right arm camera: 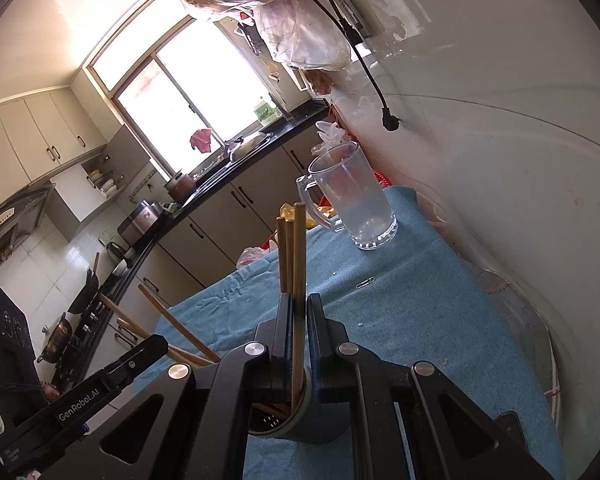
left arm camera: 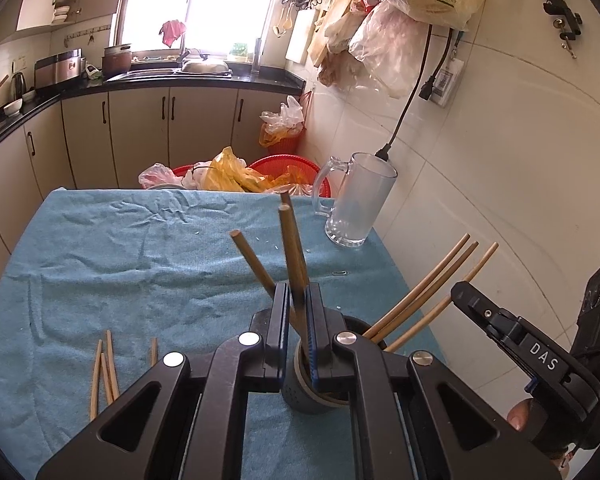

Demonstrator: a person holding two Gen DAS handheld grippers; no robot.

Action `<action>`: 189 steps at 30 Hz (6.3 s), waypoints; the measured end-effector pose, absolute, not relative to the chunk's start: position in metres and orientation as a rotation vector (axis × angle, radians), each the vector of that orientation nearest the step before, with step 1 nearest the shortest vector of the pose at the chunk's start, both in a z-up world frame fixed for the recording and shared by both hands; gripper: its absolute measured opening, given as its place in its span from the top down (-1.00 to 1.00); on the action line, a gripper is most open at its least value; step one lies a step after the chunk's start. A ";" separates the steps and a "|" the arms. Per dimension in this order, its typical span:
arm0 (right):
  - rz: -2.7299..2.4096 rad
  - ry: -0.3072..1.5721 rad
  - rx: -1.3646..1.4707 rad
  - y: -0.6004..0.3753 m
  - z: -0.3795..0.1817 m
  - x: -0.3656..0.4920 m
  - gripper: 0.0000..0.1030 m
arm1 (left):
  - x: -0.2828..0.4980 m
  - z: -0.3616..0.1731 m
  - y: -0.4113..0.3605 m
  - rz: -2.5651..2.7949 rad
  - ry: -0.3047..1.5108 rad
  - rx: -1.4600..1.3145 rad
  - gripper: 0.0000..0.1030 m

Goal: Organize utensils
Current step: 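Open both tools to release the chopsticks into the cup and withdraw, then move both tools to the pile and grasp a chopstick with each, then lift both held chopsticks upright over the black cup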

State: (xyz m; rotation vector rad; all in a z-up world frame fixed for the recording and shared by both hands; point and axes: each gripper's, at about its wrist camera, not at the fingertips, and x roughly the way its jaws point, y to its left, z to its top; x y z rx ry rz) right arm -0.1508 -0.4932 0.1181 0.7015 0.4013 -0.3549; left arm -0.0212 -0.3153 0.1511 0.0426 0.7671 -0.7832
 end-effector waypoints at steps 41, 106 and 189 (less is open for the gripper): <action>-0.505 0.507 0.583 -0.416 0.090 -0.204 -0.71 | -0.055 0.102 -0.164 -0.572 0.793 -0.003 -0.27; -0.149 0.902 0.455 -0.297 0.025 -0.025 0.24 | 0.043 0.002 -0.090 -0.446 0.967 0.003 0.87; -0.249 0.285 0.675 -0.412 0.156 -0.268 0.86 | -0.091 0.167 -0.136 -0.698 0.702 -0.018 0.87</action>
